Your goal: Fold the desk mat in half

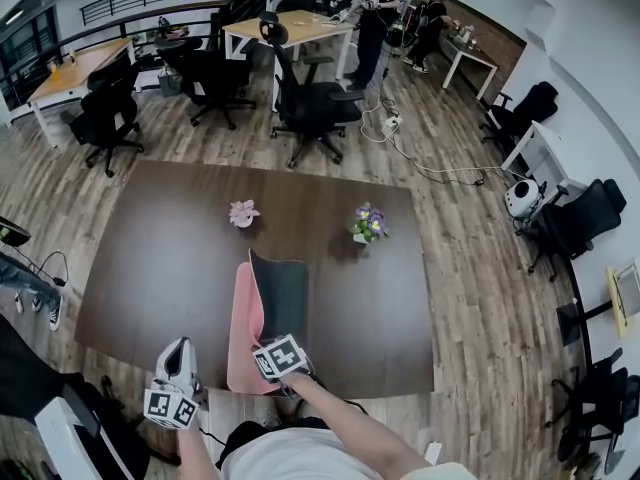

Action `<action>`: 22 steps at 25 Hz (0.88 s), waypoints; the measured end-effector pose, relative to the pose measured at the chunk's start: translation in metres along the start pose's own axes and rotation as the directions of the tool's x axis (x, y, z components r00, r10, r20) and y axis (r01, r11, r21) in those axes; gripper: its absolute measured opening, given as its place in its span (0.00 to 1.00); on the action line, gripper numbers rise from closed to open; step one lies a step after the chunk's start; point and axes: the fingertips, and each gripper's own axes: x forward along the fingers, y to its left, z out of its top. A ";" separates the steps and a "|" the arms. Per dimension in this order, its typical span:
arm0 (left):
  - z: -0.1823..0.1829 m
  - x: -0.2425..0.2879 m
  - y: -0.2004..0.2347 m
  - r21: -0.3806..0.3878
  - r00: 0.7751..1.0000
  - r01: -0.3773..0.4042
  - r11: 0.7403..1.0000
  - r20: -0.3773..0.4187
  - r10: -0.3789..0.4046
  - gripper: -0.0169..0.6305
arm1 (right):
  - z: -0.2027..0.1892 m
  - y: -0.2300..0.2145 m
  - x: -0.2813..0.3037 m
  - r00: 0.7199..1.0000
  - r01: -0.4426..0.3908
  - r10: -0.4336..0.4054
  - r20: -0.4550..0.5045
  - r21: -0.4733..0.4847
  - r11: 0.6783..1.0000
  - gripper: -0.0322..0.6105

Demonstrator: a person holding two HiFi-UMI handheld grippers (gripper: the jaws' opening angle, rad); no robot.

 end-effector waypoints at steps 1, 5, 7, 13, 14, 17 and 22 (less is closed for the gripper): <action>0.000 -0.001 0.000 -0.005 1.000 -0.004 1.000 0.001 0.004 0.03 | -0.005 -0.002 0.006 1.000 0.013 -0.013 -0.017 0.019 1.000 0.11; 0.000 -0.003 0.001 -0.019 1.000 -0.015 1.000 0.001 0.015 0.03 | -0.020 -0.009 0.022 0.998 0.057 -0.054 -0.045 0.072 0.996 0.12; 0.000 -0.003 0.002 -0.023 1.000 -0.016 1.000 0.001 0.017 0.03 | -0.019 -0.012 0.023 0.996 0.084 -0.082 -0.025 0.097 0.992 0.12; -0.001 -0.001 0.001 -0.026 1.000 -0.009 1.000 0.006 0.010 0.03 | -0.006 -0.033 0.015 0.978 0.192 -0.201 0.050 0.147 0.970 0.12; -0.001 -0.001 0.000 -0.027 1.000 -0.008 1.000 0.005 0.008 0.03 | -0.007 -0.034 0.015 0.980 0.186 -0.194 0.045 0.146 0.972 0.12; -0.003 0.001 -0.004 -0.031 1.000 0.000 1.000 0.003 0.000 0.03 | -0.009 -0.029 0.016 0.985 0.160 -0.167 0.033 0.147 0.976 0.12; -0.005 0.006 -0.009 -0.024 1.000 0.020 1.000 0.005 -0.020 0.03 | -0.004 -0.022 0.022 0.986 0.146 -0.156 0.063 0.138 0.980 0.21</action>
